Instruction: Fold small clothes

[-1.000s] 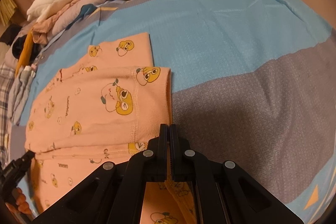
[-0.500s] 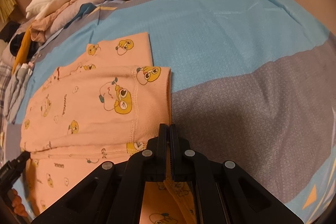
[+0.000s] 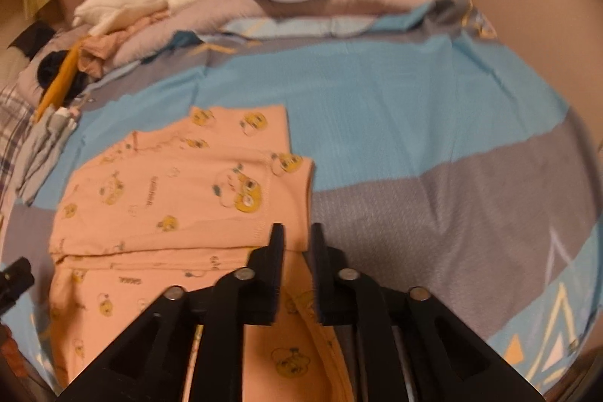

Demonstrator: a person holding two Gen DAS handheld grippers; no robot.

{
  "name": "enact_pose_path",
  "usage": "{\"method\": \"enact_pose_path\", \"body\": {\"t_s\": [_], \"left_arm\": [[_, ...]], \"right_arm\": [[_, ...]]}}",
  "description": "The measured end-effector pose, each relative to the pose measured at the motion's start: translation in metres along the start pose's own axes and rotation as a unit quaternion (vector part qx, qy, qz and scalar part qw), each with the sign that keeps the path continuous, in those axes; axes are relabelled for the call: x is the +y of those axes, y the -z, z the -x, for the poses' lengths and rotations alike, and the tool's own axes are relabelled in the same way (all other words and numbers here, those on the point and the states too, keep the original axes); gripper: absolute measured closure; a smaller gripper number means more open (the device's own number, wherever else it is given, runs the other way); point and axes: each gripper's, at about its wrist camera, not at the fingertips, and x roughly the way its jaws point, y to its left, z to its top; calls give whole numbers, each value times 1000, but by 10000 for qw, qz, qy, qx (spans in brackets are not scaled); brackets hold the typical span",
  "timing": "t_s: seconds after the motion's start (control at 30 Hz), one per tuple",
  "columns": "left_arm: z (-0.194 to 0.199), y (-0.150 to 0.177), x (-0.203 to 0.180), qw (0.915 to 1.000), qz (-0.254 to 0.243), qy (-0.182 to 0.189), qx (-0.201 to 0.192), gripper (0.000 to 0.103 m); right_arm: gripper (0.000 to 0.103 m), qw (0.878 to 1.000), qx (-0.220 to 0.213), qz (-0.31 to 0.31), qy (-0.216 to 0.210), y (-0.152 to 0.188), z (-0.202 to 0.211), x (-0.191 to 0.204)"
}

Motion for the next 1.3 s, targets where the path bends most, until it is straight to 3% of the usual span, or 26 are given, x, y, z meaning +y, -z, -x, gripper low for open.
{"method": "enact_pose_path", "body": {"t_s": [0.07,0.2,0.27,0.37,0.67,1.0,1.17,1.23,1.3], "left_arm": [[11,2,-5,9999,-63,57,-85,5],[32,6,-16,9992,-209,252,-248,1],[41,13,-19,9988,-285,324,-241,1],[48,25,-17,9986,-370,309,-203,1],[41,71,10,9992,-376,55,151,3],[32,127,27,9954,-464,226,813,27],[39,150,30,9939,-540,272,919,35],[40,155,32,9934,-538,290,974,41],[41,158,34,9931,-505,282,1018,54]], "right_arm": [[52,9997,-214,-6,-122,-1,14,1],[47,9983,-490,70,-320,-3,39,5],[31,9968,-694,153,-374,0,54,7],[24,9943,-913,257,-483,8,72,7],[22,9950,-782,246,-562,52,83,-7],[22,9970,-251,254,-686,122,82,-24],[22,9975,63,79,-694,151,83,-39],[23,9971,189,-77,-734,160,82,-45],[31,9959,360,-192,-807,169,80,-49]]}}
